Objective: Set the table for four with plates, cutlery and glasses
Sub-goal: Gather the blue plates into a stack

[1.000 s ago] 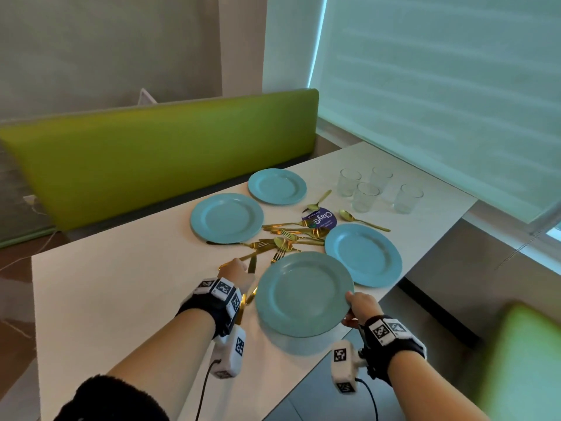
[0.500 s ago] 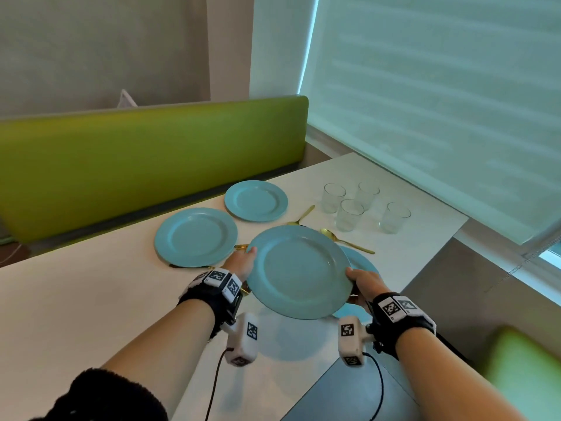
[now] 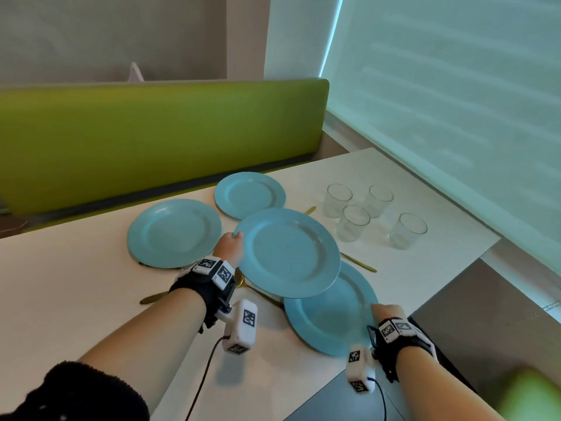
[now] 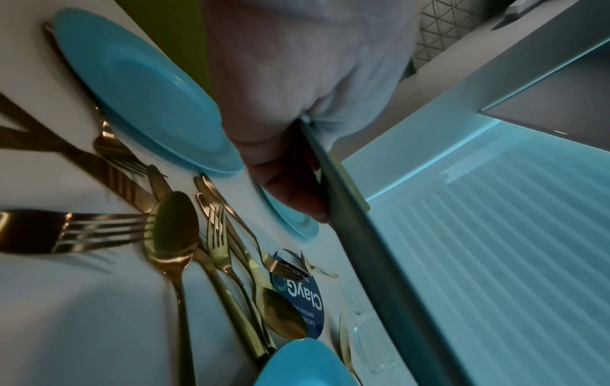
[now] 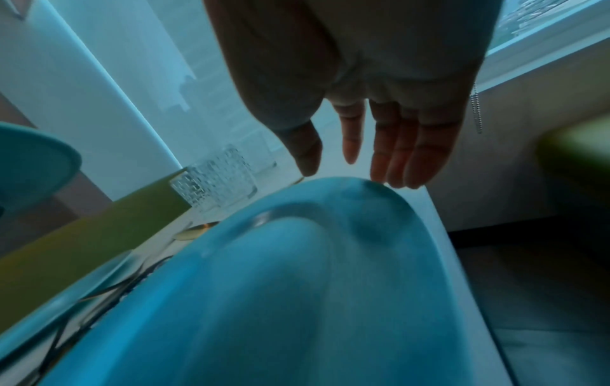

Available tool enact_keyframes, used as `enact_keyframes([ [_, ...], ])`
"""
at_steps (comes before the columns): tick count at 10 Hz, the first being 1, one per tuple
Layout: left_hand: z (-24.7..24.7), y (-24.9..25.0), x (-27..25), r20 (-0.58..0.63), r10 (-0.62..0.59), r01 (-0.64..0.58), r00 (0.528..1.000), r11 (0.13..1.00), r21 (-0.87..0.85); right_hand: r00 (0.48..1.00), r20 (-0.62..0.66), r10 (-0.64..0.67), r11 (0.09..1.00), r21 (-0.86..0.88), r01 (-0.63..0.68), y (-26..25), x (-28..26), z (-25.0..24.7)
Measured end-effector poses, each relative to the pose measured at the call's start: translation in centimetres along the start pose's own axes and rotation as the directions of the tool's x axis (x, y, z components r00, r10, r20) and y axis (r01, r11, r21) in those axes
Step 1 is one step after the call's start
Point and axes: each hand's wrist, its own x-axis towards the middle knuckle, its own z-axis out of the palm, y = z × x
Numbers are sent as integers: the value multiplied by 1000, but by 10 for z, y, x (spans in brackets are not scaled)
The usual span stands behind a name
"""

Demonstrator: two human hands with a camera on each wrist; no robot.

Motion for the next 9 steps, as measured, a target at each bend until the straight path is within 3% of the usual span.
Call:
enact_keyframes([
  [1,5,-1,1,-24,-4,4,1000,1000,5,1000,18,5,998,-64,-4,7,20,9],
  [4,16,-6,-10,6,8,-8,1000,1000,30,999,49,9,1000,-22,-8,5,22,2],
  [7,0,-12,-34,121,62,-59,991,998,-33,996,-81,-29,994,107,38,2,-40,-29],
  [9,-32,-15,-51,171,101,-104,980,995,9,990,-115,-82,965,240,108,-5,-97,-16],
])
